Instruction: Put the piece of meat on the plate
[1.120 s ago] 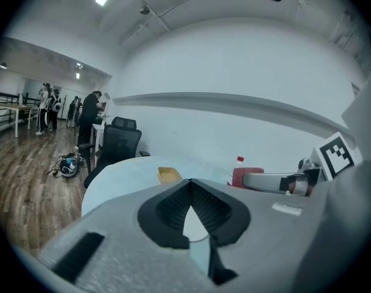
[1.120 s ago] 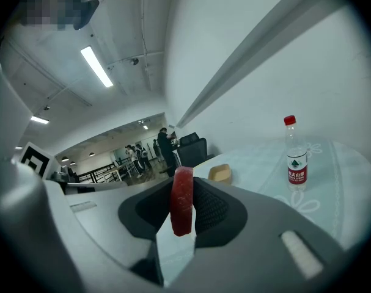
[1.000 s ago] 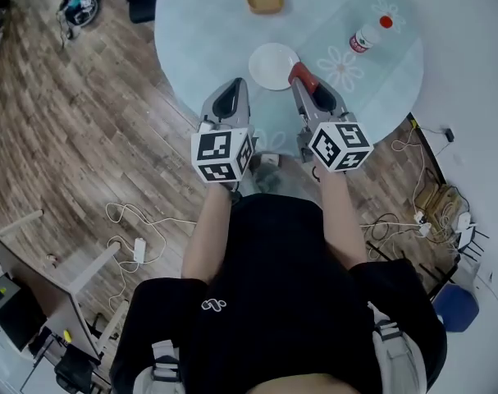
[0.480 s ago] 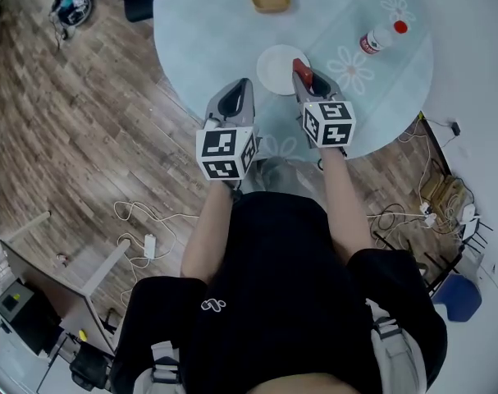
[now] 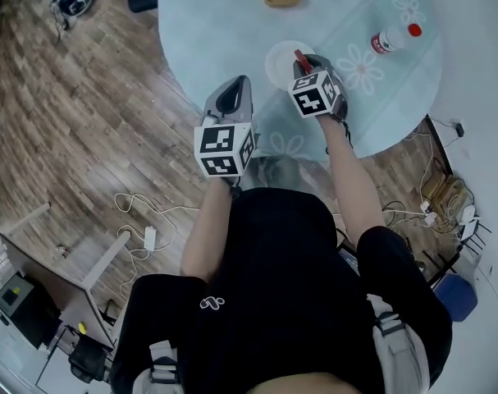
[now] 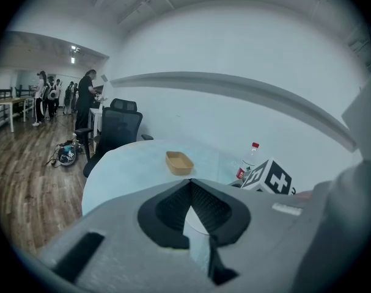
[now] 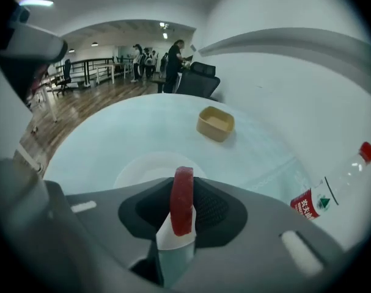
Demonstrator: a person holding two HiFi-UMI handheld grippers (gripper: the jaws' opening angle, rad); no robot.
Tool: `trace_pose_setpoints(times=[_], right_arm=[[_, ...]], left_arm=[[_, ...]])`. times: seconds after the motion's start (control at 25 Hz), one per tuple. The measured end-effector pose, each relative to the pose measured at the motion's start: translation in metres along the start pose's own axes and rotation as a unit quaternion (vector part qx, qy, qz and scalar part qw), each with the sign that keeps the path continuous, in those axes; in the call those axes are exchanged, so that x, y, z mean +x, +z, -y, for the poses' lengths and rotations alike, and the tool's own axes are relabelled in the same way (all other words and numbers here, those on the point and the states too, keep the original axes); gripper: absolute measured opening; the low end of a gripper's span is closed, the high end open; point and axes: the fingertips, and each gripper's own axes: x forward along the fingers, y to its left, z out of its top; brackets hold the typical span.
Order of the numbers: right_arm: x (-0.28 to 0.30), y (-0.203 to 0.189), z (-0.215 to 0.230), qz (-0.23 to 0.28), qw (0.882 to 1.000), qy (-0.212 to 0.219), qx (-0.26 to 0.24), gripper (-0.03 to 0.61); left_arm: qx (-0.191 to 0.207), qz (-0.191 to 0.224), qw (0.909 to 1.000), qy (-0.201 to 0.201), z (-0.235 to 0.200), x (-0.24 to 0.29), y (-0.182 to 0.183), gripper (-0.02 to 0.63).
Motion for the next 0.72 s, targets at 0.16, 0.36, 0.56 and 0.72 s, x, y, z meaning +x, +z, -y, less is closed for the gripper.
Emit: trace_pose_setpoints(times=[0.16,0.36,0.56,0.72], right_arm=[[0.011,-0.001,-0.004,-0.024,0.999,-0.012,-0.027,0.103],[0.009,0.006,-0.024,-0.013,0.999,0.037,0.024,0.165],[0.006,0.008,-0.033,0.012,0.995,0.074,0.071,0.201],[-0.020,0.026,-0.019,0.081,0.983,0.069,0.151,0.127]], left_arm=[[-0.001,0.005,1.0000,0.004,-0.007,0.001,0.005,-0.003],[-0.005,0.007,0.9999,0.005,-0.014,0.000,0.007,-0.003],[-0.004,0.007,1.0000,0.001,-0.013,0.004,0.006,-0.003],[-0.007,0.011,0.9999,-0.001,-0.015,0.006,0.011,-0.003]])
